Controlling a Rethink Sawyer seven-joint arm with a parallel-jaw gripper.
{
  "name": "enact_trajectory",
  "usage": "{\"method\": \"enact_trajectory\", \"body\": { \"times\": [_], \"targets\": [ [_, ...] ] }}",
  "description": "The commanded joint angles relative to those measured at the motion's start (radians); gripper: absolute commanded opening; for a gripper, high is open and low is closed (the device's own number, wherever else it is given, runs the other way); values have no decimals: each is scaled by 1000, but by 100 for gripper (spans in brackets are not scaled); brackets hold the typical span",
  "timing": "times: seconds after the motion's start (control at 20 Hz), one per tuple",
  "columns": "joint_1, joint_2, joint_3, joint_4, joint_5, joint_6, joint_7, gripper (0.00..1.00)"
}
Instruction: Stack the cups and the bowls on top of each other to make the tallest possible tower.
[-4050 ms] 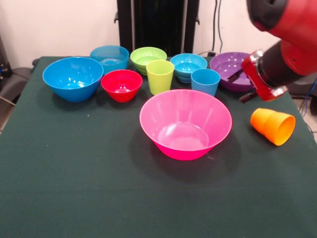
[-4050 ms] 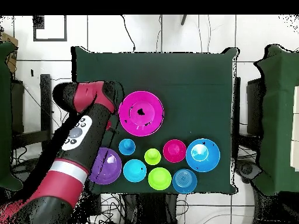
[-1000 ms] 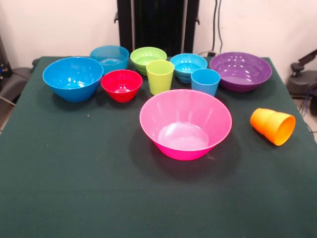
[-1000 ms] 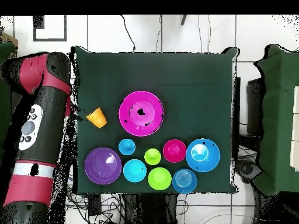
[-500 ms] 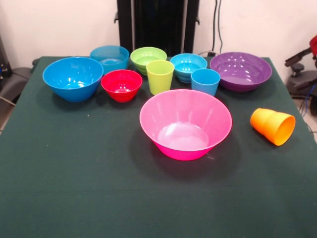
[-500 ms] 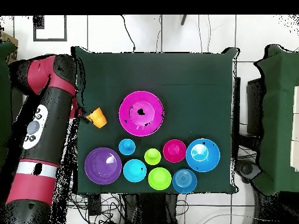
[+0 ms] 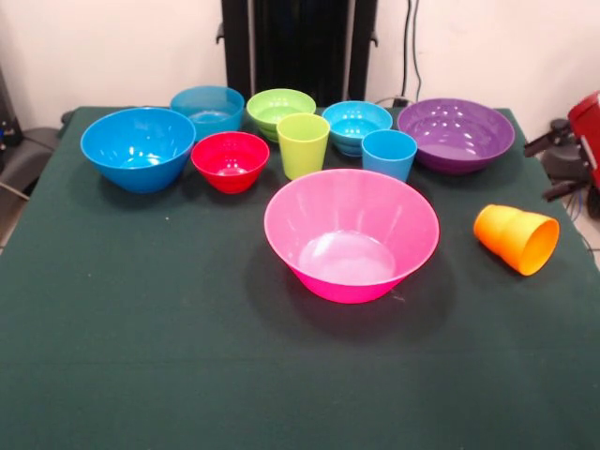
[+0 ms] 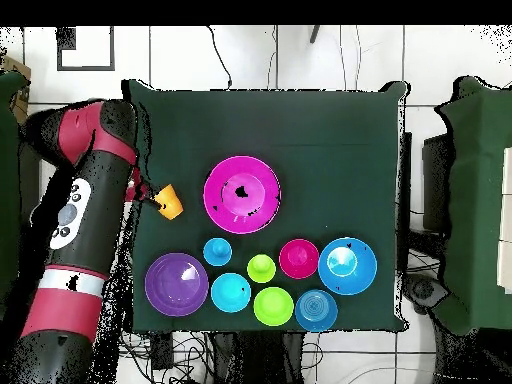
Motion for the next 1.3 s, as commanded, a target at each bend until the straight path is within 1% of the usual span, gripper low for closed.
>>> {"method": "enact_trajectory", "body": {
  "times": [0.05, 0.3, 0.8, 0.9, 1.05, 1.2, 1.3],
  "targets": [
    [-36, 79, 106, -34, -12, -83, 110, 100],
    [-42, 94, 97, -48, -10, -92, 114, 100],
    [-41, 103, 88, -84, 14, -57, 143, 100],
    [-52, 123, 77, -125, 31, -43, 166, 100],
    [-83, 191, 31, -247, 95, -16, 243, 100],
    [-100, 219, -7, -299, 138, 3, 271, 100],
    [-104, 226, -26, -311, 159, 10, 274, 100]
  ]
}}
